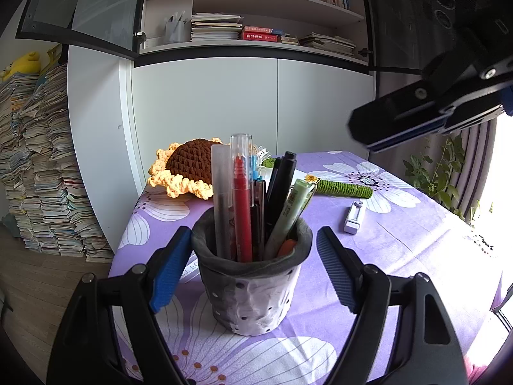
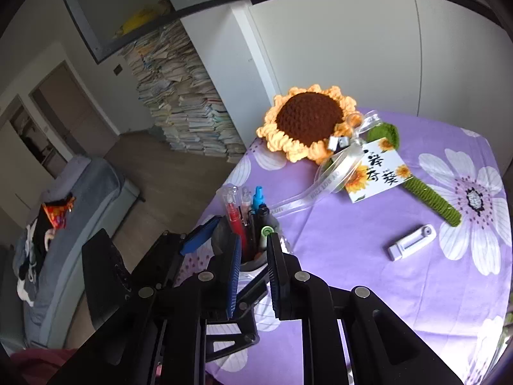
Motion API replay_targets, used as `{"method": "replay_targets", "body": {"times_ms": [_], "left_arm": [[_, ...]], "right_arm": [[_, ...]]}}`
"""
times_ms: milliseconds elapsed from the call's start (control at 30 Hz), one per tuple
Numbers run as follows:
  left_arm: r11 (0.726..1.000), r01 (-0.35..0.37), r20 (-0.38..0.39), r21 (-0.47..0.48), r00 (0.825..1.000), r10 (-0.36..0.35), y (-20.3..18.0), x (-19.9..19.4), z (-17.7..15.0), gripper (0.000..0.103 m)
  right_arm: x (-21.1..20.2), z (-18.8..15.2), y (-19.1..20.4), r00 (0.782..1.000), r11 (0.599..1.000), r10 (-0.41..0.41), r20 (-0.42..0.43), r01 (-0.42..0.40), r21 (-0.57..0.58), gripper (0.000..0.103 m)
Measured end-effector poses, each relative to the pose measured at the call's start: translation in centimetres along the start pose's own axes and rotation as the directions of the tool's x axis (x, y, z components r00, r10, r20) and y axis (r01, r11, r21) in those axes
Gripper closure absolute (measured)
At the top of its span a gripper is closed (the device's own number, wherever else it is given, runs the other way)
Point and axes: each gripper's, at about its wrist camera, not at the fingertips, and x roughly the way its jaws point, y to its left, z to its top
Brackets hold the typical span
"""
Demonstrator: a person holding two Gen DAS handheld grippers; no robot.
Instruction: Organize stationery
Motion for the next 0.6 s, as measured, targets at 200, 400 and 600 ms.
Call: {"method": "replay_targets", "body": {"times_ms": [200,400,600], "left_arm": [[1.000,0.002,0.002,0.002,1.000,-0.002,-0.1,0.0,0.0,0.024],[1.000,0.004,0.004,0.005,1.000,-0.004,-0.2,-0.1,-0.2,0.024],[1.000,0.003,0.003,0.002,1.000,-0.003,-0.1,-0.1,-0.2,0.024]], "right_arm": [[-1.2,-2.7,-3.9,0.973,0.976,-0.210,-0.092,0.215,0.046,0.087],[1.5,-7.4,-9.9,0.905,0.920,-0.274,-0.325,0.345,0.187,0.087],[3.2,-9.1,-11.0,0.886,0.911,-0.245,-0.394,0.349,0.220,0.086]]}}
